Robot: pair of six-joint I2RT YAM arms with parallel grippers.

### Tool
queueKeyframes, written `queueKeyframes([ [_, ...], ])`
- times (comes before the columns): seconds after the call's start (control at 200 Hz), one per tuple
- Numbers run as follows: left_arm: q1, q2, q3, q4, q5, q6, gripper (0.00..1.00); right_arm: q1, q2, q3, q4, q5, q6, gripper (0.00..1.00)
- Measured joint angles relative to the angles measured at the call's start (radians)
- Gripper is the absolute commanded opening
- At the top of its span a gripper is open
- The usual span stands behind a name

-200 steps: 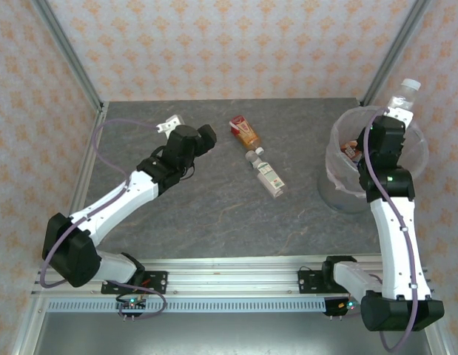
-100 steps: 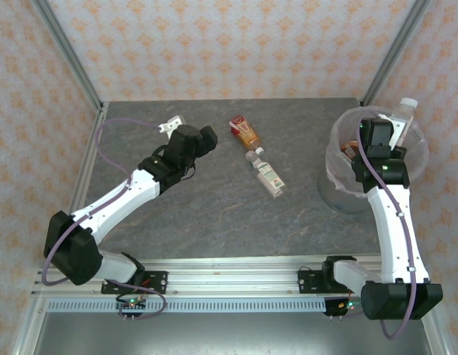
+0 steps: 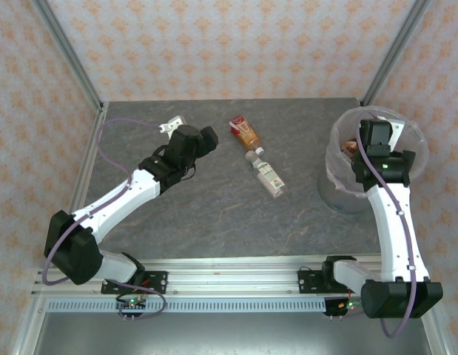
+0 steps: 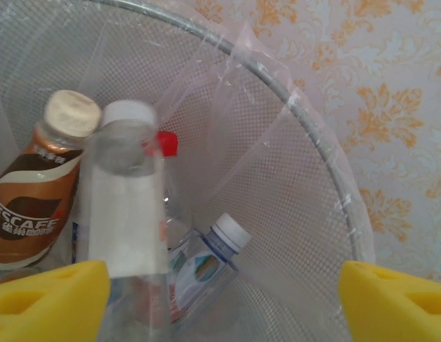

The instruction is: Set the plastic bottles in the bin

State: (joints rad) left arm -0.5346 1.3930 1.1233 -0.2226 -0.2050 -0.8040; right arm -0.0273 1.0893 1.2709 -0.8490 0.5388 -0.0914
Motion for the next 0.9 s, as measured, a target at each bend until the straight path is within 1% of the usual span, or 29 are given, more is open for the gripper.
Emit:
queueKeyframes([
  [0.175, 0.0, 0.008, 0.001, -0.001, 0.005, -0.001, 1.0, 0.0, -0.01, 0.023, -0.003, -0.019, 0.001, 0.99],
  [0.375, 0.0, 0.024, 0.002, -0.005, 0.014, -0.006, 1.0, 0.0, -0.05, 0.028, 0.003, -0.113, 0.004, 0.99],
  [0.54, 0.0, 0.028, 0.002, -0.005, 0.018, -0.007, 1.0, 0.006, -0.056, 0.047, 0.019, -0.227, 0.034, 0.99],
  [0.651, 0.0, 0.028, 0.002, -0.005, 0.019, -0.007, 1.0, 0.028, -0.067, 0.047, 0.037, -0.344, 0.039, 0.99],
  [0.901, 0.0, 0.028, 0.002, 0.013, 0.051, -0.007, 1.0, 0.152, -0.072, 0.055, 0.101, -0.582, 0.039, 0.99],
])
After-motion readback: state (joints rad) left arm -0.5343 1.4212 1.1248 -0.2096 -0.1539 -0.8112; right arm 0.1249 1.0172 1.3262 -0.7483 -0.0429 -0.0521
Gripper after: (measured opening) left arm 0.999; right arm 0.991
